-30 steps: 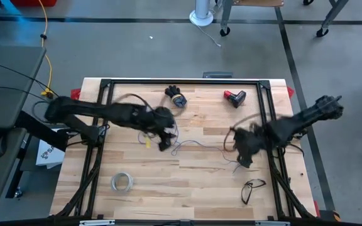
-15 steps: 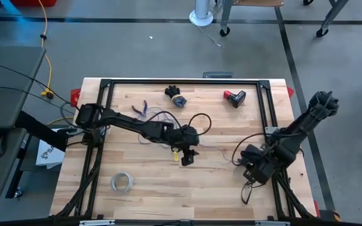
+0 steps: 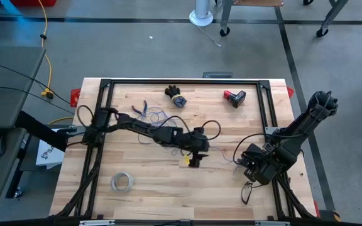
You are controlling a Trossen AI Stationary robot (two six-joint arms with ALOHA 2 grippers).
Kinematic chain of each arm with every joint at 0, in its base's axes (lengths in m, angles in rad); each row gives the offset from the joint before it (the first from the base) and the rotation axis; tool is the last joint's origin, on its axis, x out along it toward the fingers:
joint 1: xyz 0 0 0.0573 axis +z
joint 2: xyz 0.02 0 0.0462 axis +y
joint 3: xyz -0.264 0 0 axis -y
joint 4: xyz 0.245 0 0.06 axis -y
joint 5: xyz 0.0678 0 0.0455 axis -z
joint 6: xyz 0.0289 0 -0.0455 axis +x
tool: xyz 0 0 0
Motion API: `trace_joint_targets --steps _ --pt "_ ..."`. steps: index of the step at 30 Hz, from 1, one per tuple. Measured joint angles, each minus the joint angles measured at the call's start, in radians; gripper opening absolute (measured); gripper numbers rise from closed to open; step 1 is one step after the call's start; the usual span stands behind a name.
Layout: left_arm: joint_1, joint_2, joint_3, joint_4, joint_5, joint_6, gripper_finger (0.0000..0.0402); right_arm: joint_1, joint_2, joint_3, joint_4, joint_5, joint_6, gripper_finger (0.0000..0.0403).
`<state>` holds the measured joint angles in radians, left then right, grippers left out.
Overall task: Coil cords
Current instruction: Uncoil the blue wire from the black spool
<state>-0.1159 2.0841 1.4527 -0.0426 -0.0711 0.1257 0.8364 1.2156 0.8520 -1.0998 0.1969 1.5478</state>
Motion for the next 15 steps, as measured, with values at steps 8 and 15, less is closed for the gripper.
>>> trace_joint_targets --steps 8,15 --pt "0.033 0.2 0.21 -0.063 0.014 0.015 0.0205 0.0 0.0 0.004 0.01 0.016 0.0 0.0169" --pt "0.033 0.266 0.34 -0.206 -0.043 0.056 0.0165 0.0 0.0 0.005 0.014 0.036 -0.003 0.0169"
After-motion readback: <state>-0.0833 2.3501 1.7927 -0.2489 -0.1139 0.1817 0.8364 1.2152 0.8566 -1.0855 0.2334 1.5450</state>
